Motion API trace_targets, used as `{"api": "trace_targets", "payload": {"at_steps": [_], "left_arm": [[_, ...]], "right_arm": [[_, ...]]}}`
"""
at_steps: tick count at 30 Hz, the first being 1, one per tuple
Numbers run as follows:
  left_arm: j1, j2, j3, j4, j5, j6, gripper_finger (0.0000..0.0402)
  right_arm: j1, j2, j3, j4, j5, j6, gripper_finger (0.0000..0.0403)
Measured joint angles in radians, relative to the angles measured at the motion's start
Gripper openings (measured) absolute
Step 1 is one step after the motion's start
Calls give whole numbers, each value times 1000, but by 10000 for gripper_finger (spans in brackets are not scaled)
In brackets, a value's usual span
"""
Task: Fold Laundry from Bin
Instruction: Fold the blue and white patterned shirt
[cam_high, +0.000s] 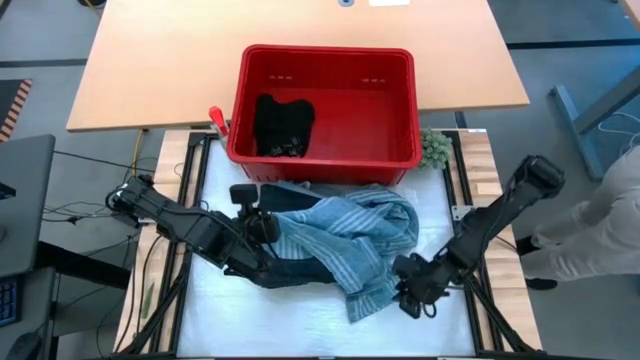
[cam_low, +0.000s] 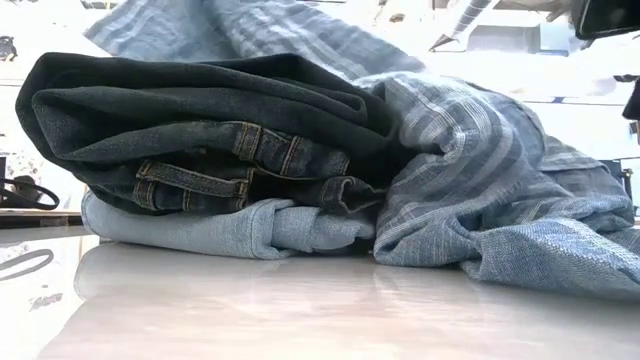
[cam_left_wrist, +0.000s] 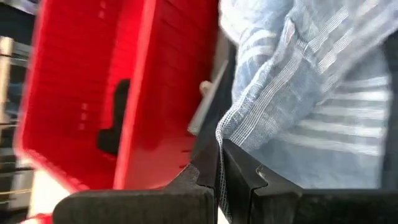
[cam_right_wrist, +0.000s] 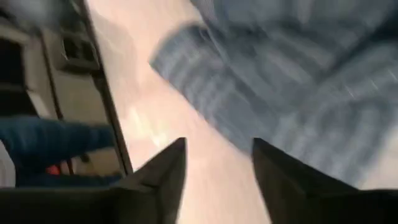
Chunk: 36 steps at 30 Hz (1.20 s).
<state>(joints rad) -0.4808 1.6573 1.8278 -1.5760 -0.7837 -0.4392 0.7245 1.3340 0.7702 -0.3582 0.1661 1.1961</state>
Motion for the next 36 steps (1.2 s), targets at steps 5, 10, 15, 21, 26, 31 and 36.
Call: {"api": "trace_targets", "payload": {"at_steps": [5, 10, 15, 21, 26, 31, 36], "left_arm": [[-4, -10, 0, 6, 78, -12, 0], [-11, -15, -1, 7, 129, -16, 0], [-25, -16, -1, 9, 133, -20, 0], [-38, -16, -1, 17, 133, -28, 0], [-44, -16, -1, 20, 105, -38, 0], [-55, -24, -1, 132, 20, -27, 0], [-80, -53, -1, 625, 14, 296, 0]], "right_arm": [[-9, 91, -13, 86, 186, -11, 281], [-36, 168, -4, 110, 298, -42, 292], [-56, 224, 36, 113, 353, -87, 290], [-96, 239, 138, 109, 421, -252, 216], [-149, 230, 294, -88, 179, -397, 31], [-178, 205, 583, -523, -129, -493, 31], [-146, 205, 1011, -1015, -165, -580, 29]]}}
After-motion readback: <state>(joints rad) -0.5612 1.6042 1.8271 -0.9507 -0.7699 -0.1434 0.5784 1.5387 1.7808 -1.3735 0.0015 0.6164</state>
